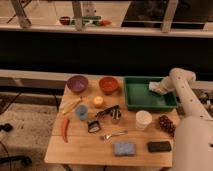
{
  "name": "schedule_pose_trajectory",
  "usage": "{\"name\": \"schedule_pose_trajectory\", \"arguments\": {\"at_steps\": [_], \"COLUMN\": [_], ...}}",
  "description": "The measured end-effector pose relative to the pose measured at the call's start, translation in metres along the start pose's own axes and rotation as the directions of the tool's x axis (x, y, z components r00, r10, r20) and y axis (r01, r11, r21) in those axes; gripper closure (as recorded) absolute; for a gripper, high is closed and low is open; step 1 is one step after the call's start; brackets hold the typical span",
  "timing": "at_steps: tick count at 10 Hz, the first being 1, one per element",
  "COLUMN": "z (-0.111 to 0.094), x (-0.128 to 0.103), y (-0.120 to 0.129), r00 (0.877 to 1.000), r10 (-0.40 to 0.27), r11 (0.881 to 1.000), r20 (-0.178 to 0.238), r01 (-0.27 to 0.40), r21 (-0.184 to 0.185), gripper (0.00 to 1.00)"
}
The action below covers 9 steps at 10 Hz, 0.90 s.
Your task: Wipe tray with towel
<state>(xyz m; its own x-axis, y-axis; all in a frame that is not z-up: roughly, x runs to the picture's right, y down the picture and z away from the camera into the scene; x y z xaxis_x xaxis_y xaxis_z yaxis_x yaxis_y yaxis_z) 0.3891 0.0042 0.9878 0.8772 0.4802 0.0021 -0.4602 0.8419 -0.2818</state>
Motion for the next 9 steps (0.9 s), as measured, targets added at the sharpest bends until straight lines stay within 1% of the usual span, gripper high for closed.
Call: {"name": "schedule_pose_trajectory", "arguments": {"at_steps": [2, 5, 6, 7, 9], "z": [0.002, 0.017, 0.020, 0.025, 0.027], "x": [-0.008, -0.050, -0.060, -0.070, -0.079], "y": [0.007, 0.029, 0.032, 0.037, 0.039], "r00": [1.000, 0.996, 0.994, 0.991, 0.986], "r10": [-0.018, -0.059, -0.069, -0.084, -0.098], "r11": [1.000, 0.998, 0.997, 0.995, 0.993], "r20": [0.014, 0.067, 0.083, 0.108, 0.137], "r01": [0.019, 0.062, 0.072, 0.090, 0.106], "r21": [-0.007, -0.033, -0.038, -0.047, -0.054], "gripper": [0.96, 0.96, 0.96, 0.96, 0.96]}}
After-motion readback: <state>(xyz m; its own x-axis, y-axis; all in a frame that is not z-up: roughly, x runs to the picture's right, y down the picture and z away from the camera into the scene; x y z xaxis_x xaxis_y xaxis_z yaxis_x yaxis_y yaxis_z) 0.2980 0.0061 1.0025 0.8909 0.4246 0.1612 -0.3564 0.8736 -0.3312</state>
